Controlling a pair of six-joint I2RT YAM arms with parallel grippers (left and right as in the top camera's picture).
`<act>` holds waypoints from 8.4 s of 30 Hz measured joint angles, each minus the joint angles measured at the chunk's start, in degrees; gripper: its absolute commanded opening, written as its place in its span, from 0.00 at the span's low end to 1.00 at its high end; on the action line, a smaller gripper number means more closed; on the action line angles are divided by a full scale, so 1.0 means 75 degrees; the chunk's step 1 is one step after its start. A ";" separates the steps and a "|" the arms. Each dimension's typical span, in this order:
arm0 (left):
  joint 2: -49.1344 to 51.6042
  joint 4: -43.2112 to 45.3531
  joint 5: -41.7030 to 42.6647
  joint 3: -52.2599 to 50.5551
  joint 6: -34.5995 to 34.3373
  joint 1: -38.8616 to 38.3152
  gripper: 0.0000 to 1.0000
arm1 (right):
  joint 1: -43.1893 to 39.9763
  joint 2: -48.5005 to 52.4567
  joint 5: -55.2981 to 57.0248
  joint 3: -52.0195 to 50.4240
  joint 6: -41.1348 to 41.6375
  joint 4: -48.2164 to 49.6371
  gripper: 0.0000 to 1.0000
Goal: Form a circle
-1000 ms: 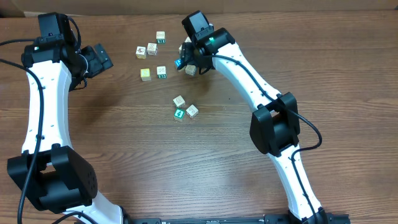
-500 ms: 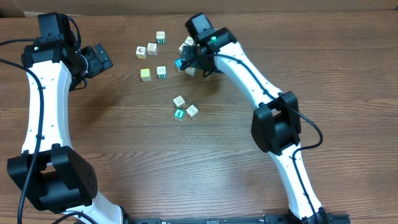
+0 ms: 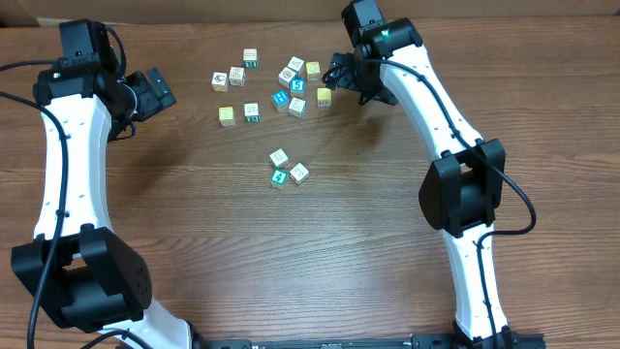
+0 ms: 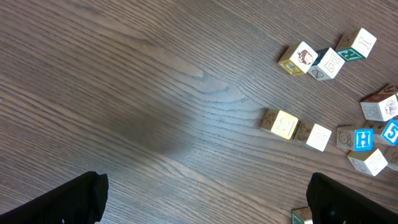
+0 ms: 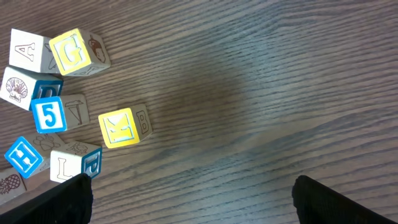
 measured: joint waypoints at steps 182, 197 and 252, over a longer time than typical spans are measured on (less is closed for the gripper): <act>0.0000 0.0000 0.0000 0.0000 0.0000 0.0000 1.00 | 0.2352 -0.0015 -0.0119 -0.0804 0.3637 -0.1440 0.44; 0.0000 -0.0003 0.0000 0.0000 -0.0003 0.0000 0.99 | 0.2349 -0.0023 -0.0361 -0.1620 0.4089 -0.0941 0.44; 0.0000 -0.0003 0.0000 0.0000 0.0000 0.0000 0.99 | 0.2439 -0.0029 -0.0729 -0.1935 0.5514 -0.0542 0.49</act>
